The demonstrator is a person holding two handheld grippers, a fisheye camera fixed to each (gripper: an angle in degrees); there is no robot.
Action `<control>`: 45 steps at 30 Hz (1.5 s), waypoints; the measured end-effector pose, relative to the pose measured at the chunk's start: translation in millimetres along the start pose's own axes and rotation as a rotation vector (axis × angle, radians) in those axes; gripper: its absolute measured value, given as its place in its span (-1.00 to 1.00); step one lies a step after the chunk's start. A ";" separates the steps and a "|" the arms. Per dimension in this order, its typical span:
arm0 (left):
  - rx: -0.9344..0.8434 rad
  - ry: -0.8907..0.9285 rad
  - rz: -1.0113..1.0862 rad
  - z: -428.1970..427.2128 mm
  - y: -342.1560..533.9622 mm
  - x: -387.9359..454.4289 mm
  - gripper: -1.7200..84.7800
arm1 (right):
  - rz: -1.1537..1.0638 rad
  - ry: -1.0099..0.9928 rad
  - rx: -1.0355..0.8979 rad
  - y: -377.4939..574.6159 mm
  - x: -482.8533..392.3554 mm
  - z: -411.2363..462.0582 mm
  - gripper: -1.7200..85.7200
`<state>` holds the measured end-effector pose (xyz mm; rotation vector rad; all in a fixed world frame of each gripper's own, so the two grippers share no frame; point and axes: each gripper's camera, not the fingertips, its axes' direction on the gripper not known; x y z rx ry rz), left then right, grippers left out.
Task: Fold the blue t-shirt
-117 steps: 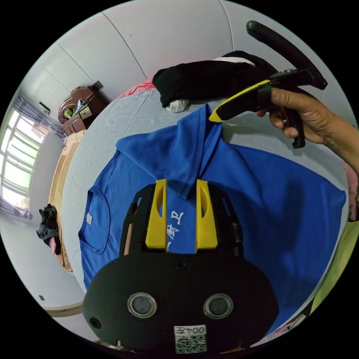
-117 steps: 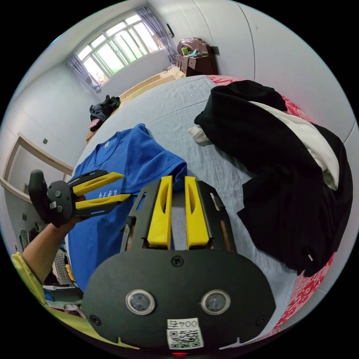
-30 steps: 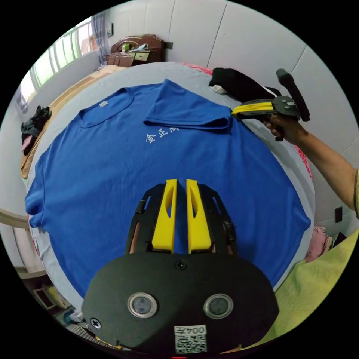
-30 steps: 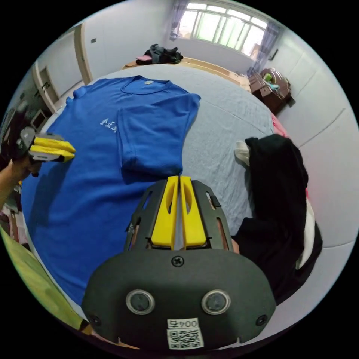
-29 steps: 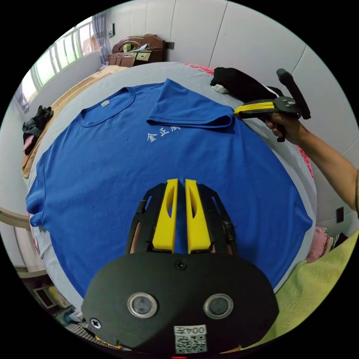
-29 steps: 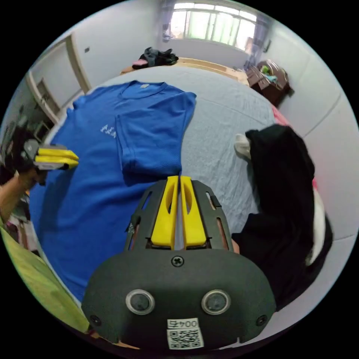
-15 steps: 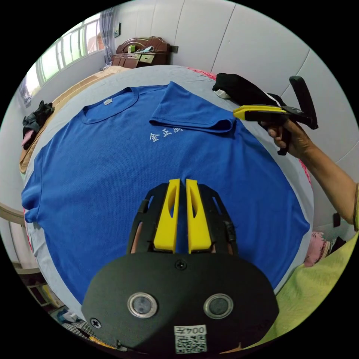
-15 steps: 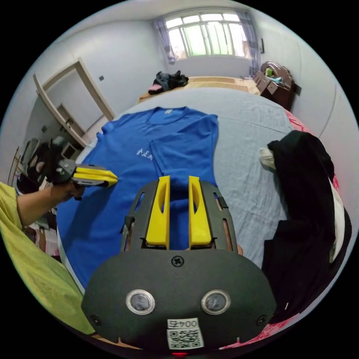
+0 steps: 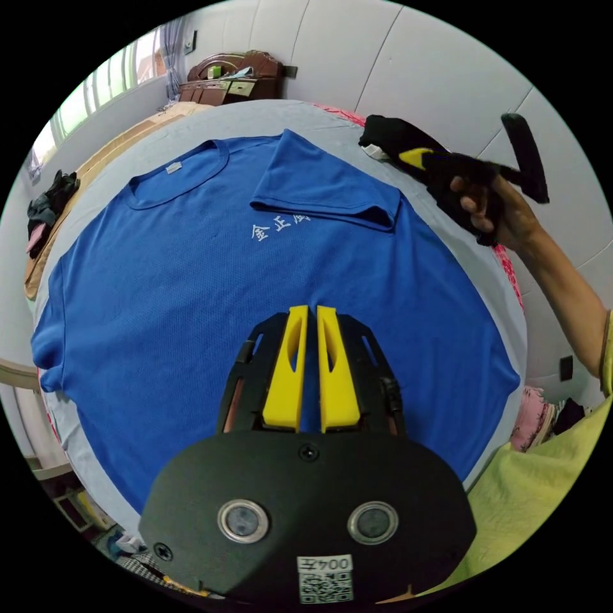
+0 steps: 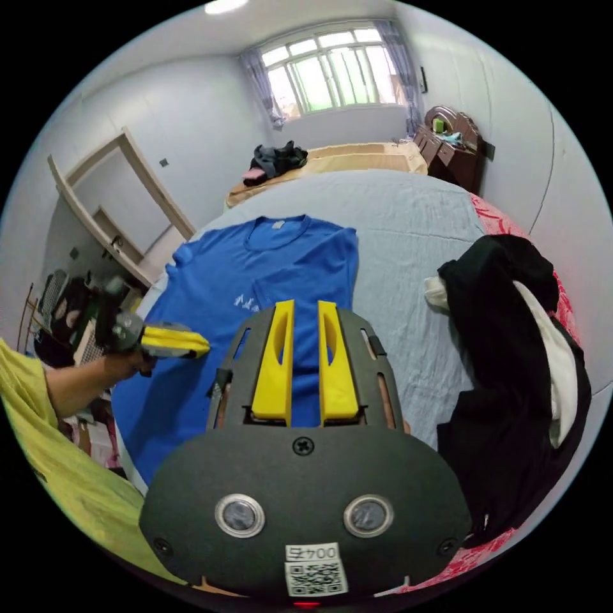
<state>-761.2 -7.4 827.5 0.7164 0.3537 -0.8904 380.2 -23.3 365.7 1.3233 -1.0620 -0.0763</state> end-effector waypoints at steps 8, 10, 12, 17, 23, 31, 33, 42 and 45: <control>0.020 0.005 -0.037 -6.3 8.9 3.3 -0.91 | 0.004 0.063 -0.169 -122.1 26.0 73.4 -0.72; 0.020 0.020 -0.050 -8.3 10.4 2.2 -0.91 | -0.048 0.109 -0.228 -138.2 19.8 96.3 -0.69; 0.021 0.014 -0.038 -9.8 11.4 3.8 -0.91 | -0.085 0.176 -0.301 -149.1 15.3 121.0 -0.66; 0.027 0.001 -0.001 -14.1 14.3 7.9 -0.91 | -0.115 0.241 -0.328 -149.4 14.1 138.3 -0.83; 0.030 0.030 -0.018 -19.1 16.5 4.4 -0.92 | -0.008 0.223 -0.275 -148.9 40.1 122.1 -0.94; 0.034 0.050 -0.030 -26.3 17.2 3.5 -0.94 | 0.282 -0.115 -0.163 -126.0 102.9 86.5 -0.75; 0.035 0.057 -0.032 -27.8 16.9 3.0 -0.94 | 0.269 -0.126 -0.130 -112.2 98.8 61.2 -0.76; 0.035 0.075 -0.044 -35.7 12.3 3.6 -0.94 | 0.071 -0.022 -0.147 -27.3 16.6 3.1 -0.82; 0.034 0.064 -0.044 -38.8 9.6 6.6 -0.93 | -0.012 0.095 -0.189 11.9 -27.9 0.2 -0.82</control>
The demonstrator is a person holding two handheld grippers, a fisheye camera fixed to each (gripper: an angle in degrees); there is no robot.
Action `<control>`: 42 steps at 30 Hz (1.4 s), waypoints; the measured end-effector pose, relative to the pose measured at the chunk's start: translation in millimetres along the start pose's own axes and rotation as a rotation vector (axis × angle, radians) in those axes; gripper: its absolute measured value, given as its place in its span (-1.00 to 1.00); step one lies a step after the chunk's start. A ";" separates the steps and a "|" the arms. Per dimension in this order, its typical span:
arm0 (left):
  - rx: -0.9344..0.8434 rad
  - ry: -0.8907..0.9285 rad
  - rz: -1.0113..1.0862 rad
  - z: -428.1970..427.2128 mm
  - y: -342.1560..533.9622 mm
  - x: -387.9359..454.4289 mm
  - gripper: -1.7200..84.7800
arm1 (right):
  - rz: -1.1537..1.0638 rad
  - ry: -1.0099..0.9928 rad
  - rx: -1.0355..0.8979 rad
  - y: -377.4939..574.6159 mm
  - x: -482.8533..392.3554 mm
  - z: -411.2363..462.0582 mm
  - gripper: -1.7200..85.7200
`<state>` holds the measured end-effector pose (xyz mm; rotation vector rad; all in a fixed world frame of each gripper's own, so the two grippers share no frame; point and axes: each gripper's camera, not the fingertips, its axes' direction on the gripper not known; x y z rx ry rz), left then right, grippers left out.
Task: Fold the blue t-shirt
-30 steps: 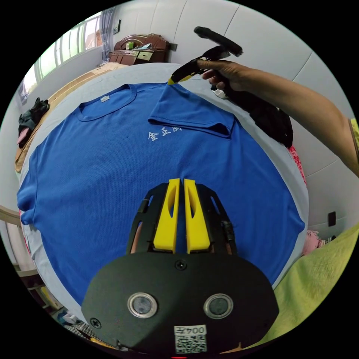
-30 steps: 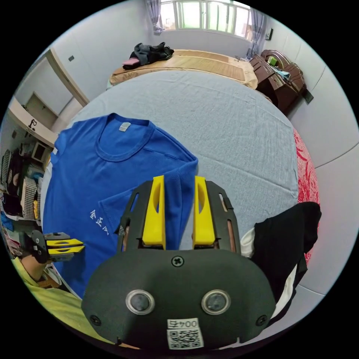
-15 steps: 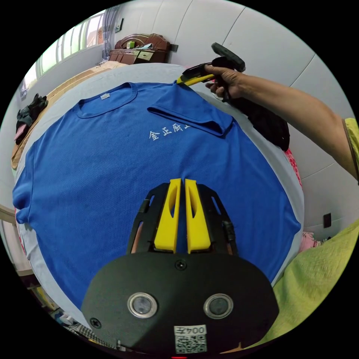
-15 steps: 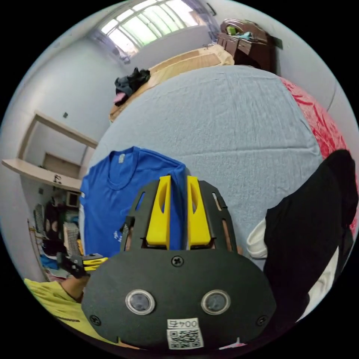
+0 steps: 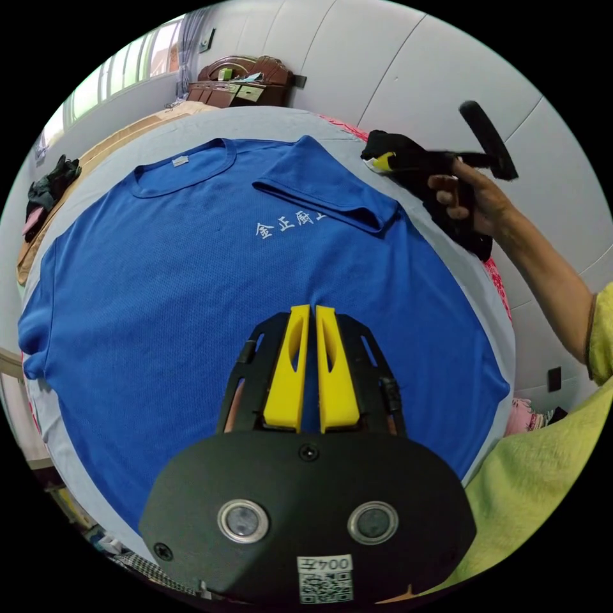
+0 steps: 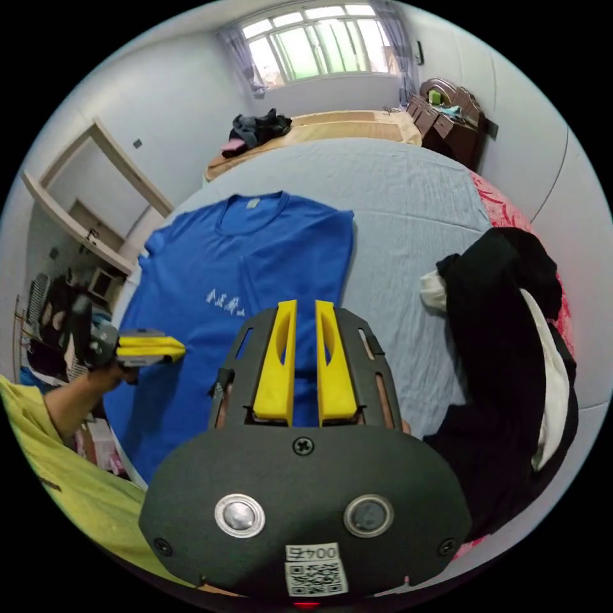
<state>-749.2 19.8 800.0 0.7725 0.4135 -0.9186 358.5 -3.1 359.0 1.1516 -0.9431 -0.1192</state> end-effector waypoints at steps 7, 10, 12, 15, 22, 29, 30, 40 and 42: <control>-0.017 -0.014 -0.001 -6.7 -11.2 6.3 -0.93 | -0.129 0.153 -0.101 35.9 -60.6 31.2 -0.73; -0.034 -0.016 -0.009 -9.7 -18.5 8.1 -0.93 | -0.096 0.153 -0.097 46.9 -73.4 -0.1 -0.70; -0.040 -0.012 -0.017 -11.6 -22.5 8.2 -0.94 | -0.076 0.075 -0.135 76.3 -90.0 -29.8 -0.71; -0.044 0.020 -0.041 -14.9 -28.2 4.5 -0.94 | -0.025 0.029 -0.271 132.2 -117.8 -42.4 -0.74; -0.007 0.070 -0.051 -65.4 -28.1 7.9 -0.95 | 0.053 0.014 -0.461 232.0 -178.7 -52.5 -0.73; -0.048 0.031 -0.047 -131.3 47.2 10.5 -0.96 | 0.150 0.109 -0.534 276.3 -168.3 -61.4 -0.77; -0.076 0.021 -0.054 -136.2 64.8 10.8 -0.96 | 0.171 0.097 -0.555 282.5 -165.2 -57.8 -0.79; -0.282 -0.004 -0.093 -134.3 117.0 21.7 -0.96 | 0.243 0.056 -0.556 295.3 -157.3 -69.8 -0.85; -0.263 -0.009 -0.073 -138.7 111.5 23.6 -0.96 | 0.215 0.064 -0.557 296.5 -167.2 -72.9 -0.81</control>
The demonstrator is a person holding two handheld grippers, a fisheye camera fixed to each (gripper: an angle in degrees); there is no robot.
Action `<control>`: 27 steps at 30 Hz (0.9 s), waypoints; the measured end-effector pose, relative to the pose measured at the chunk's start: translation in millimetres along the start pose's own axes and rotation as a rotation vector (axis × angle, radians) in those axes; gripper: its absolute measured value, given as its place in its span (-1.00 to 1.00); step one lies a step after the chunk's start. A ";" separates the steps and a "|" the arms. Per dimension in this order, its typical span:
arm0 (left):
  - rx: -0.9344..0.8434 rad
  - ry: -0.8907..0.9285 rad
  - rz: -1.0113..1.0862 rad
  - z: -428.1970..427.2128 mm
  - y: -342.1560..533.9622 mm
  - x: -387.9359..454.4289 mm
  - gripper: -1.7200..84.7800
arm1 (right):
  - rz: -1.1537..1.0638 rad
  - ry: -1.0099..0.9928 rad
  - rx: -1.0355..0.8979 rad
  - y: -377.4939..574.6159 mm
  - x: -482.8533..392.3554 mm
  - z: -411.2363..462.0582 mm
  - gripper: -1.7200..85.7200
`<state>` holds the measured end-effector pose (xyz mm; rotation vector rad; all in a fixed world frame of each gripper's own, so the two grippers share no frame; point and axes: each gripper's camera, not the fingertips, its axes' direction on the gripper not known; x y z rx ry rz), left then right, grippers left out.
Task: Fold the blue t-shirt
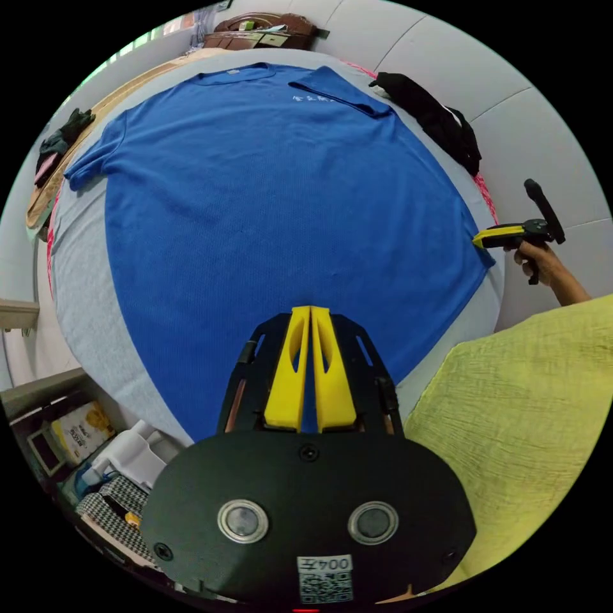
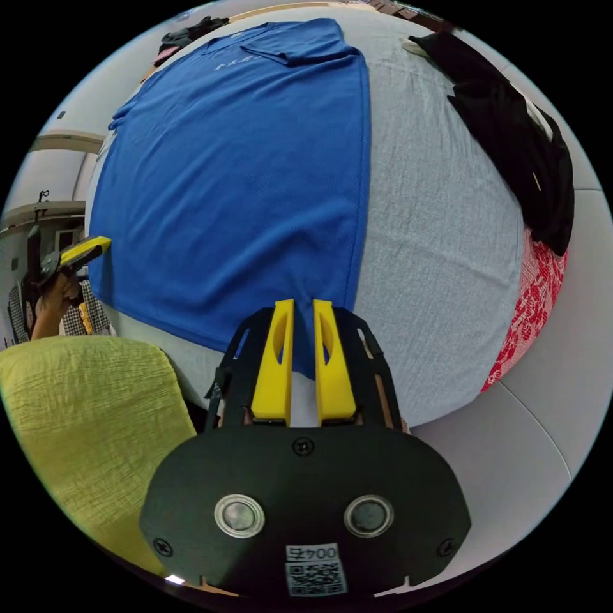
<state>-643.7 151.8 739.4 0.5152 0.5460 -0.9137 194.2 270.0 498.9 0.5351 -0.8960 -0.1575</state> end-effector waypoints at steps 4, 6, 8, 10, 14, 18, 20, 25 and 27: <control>-0.030 0.027 -0.009 -13.4 -11.7 -2.5 -0.96 | -0.063 0.062 -0.003 5.9 -16.7 -1.3 -0.77; -0.037 0.038 -0.012 -19.5 -15.7 -3.5 -0.96 | -0.115 0.114 -0.026 7.3 -26.5 -1.2 -0.76; -0.049 0.042 -0.015 -25.9 -20.1 -3.4 -0.96 | -0.138 0.133 -0.051 6.3 -29.8 -1.8 -0.76; -0.062 0.028 -0.014 -35.1 -25.3 -0.8 -0.96 | -0.140 0.128 -0.081 4.2 -29.8 -3.1 -0.76; -0.089 -0.019 -0.001 -49.8 -33.7 6.8 -0.95 | -0.194 0.136 -0.151 0.3 -31.0 -5.1 -0.78; -0.084 -0.045 -0.032 -68.6 -36.3 9.7 -0.95 | -0.229 0.112 -0.170 3.1 -26.3 -8.6 -0.80; -0.065 -0.026 -0.074 -77.3 -34.3 5.9 -0.95 | -0.270 0.107 -0.158 7.7 -24.0 -10.8 -0.82; -0.044 0.066 -0.179 -105.6 -29.6 -11.6 -0.94 | -0.291 0.044 -0.096 22.5 -10.4 -17.3 -0.85; -0.018 0.116 -0.234 -124.5 -27.6 -22.7 -0.93 | -0.287 0.030 -0.079 27.7 -7.8 -19.8 -0.86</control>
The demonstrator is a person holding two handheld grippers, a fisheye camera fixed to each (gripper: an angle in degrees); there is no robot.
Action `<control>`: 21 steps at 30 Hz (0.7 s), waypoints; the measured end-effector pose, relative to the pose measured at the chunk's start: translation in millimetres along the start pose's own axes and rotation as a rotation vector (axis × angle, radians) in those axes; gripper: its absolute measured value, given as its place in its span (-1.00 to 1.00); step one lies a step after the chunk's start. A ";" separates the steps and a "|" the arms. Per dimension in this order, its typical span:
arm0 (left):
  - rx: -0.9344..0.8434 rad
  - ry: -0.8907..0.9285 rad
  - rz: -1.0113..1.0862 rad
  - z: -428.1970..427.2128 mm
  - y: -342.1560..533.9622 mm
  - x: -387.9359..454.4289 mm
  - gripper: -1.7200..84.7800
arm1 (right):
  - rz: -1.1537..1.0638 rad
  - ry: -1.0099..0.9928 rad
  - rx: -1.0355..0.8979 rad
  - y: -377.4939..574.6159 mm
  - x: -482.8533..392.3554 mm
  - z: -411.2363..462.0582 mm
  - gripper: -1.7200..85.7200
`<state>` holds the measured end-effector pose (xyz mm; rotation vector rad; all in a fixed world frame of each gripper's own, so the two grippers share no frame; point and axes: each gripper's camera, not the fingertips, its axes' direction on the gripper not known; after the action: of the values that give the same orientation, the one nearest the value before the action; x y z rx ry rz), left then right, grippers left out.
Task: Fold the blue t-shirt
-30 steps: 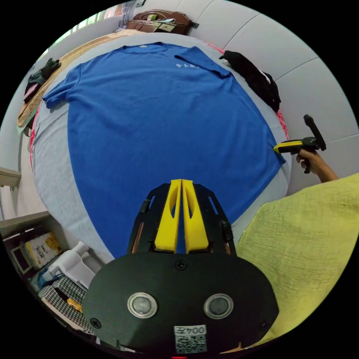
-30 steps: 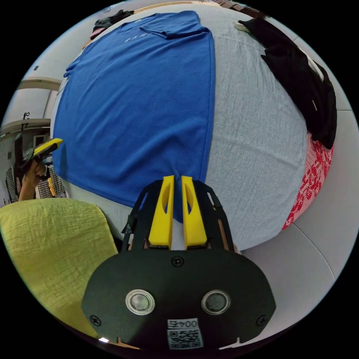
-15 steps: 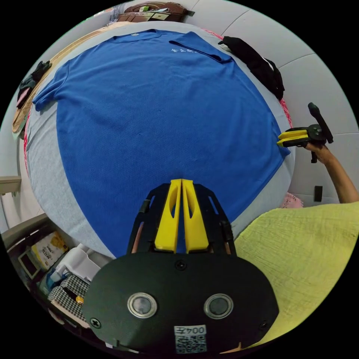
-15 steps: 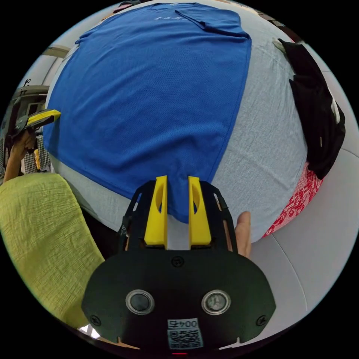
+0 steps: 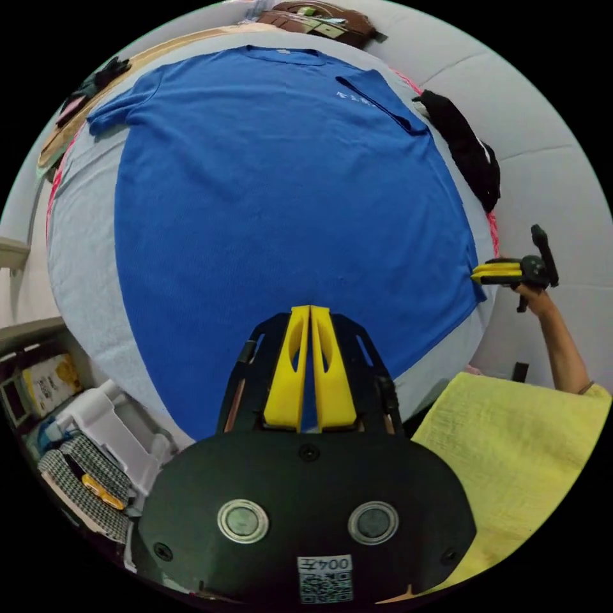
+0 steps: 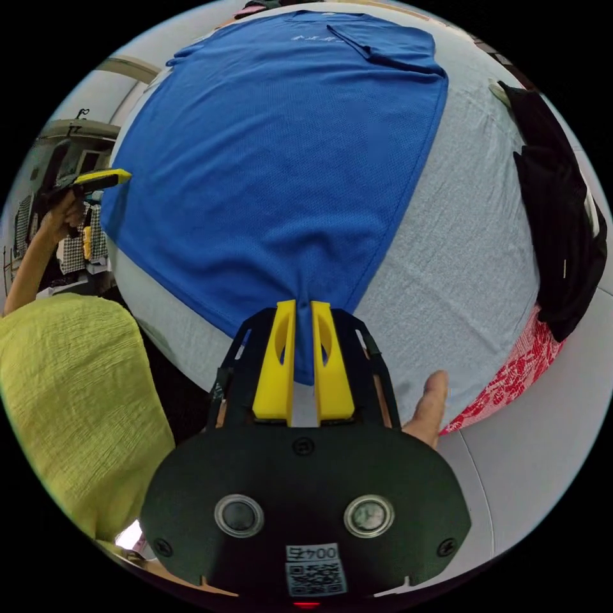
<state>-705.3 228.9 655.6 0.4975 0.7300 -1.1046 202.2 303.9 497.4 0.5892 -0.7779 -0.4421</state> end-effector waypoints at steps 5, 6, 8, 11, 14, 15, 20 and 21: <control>0.215 0.123 -0.158 -84.4 -10.8 -53.9 -0.85 | -0.008 0.017 -0.027 0.4 -3.8 -3.7 -0.86; 0.265 0.161 -0.213 -103.8 -18.6 -76.2 -0.81 | -0.001 0.005 -0.035 0.3 -2.5 -4.8 -0.86; 0.319 0.235 -0.297 -127.2 -32.5 -110.7 -0.77 | 0.034 -0.024 -0.044 0.0 1.0 -6.6 -0.86; 0.391 0.347 -0.410 -154.7 -59.2 -161.2 -0.73 | 0.033 -0.033 -0.054 0.3 1.8 -9.4 -0.86; 0.420 0.369 -0.468 -172.7 -86.8 -194.7 -0.70 | 0.095 -0.074 -0.085 -2.9 7.6 -12.3 -0.87; 0.418 0.375 -0.486 -177.5 -96.9 -204.5 -0.69 | 0.117 -0.084 -0.102 -4.6 8.7 -13.2 -0.87; 0.402 0.397 -0.539 -192.1 -126.4 -221.7 -0.67 | 0.158 -0.045 -0.164 -12.7 2.9 -17.2 -0.87; 0.398 0.391 -0.554 -195.0 -130.4 -221.9 -0.67 | 0.149 -0.028 -0.169 -13.3 -0.5 -18.4 -0.87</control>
<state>-937.8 450.5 688.5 0.8990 1.0302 -1.7133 213.8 300.3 478.2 0.3655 -0.7970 -0.3747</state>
